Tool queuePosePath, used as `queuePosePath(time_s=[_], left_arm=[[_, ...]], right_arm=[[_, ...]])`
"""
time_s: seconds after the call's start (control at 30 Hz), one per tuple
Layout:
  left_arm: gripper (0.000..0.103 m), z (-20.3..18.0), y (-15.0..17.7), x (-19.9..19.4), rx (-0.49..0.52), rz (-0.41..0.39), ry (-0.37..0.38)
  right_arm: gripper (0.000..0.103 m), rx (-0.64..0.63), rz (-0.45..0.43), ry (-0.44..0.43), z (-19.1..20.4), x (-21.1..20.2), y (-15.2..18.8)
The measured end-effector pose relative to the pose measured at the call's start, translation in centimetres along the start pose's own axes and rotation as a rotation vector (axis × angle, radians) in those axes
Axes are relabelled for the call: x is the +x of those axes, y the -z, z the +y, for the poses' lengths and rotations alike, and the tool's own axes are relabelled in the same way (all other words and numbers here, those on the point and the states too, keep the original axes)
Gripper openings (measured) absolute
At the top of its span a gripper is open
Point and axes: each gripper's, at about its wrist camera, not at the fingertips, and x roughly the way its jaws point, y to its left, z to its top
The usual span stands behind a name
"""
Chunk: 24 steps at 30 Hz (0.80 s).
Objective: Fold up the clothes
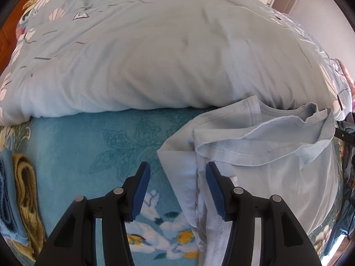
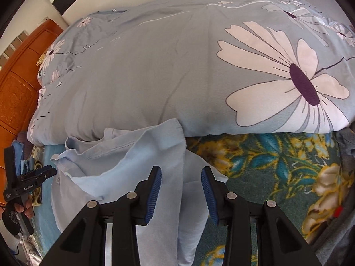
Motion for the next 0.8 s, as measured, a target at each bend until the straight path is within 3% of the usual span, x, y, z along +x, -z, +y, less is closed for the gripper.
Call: queuePosePath(time_s=[0.1, 0.17, 0.4, 0.53, 0.7, 0.8], left_arm=[[0.054, -1.3, -0.2, 0.6, 0.161, -0.008, -0.064], [0.054, -1.4, -0.5, 0.8, 0.209, -0.017, -0.063], [0.054, 1.4, -3.3, -0.9, 0.055, -0.099, 0.065], [0.054, 1.2, -2.9, -0.2, 0.109, -0.036, 0.152], [0.054, 0.0, -2.0, 0.9, 0.241, -0.023, 0.128], [0.054, -0.5, -2.6, 1.4, 0.26, -0.036, 0.127]], right_arm=[[0.041, -0.021, 0.007, -0.004, 0.7, 1.0, -0.4], [0.041, -0.017, 0.001, 0.003, 0.9, 1.1, -1.0], [0.041, 0.001, -0.016, 0.024, 1.7, 0.7, -1.5], [0.041, 0.006, 0.003, 0.038, 2.2, 1.2, -1.6], [0.041, 0.006, 0.023, 0.047, 2.6, 2.0, -1.8], [0.041, 0.011, 0.021, 0.058, 2.7, 2.1, -1.8]])
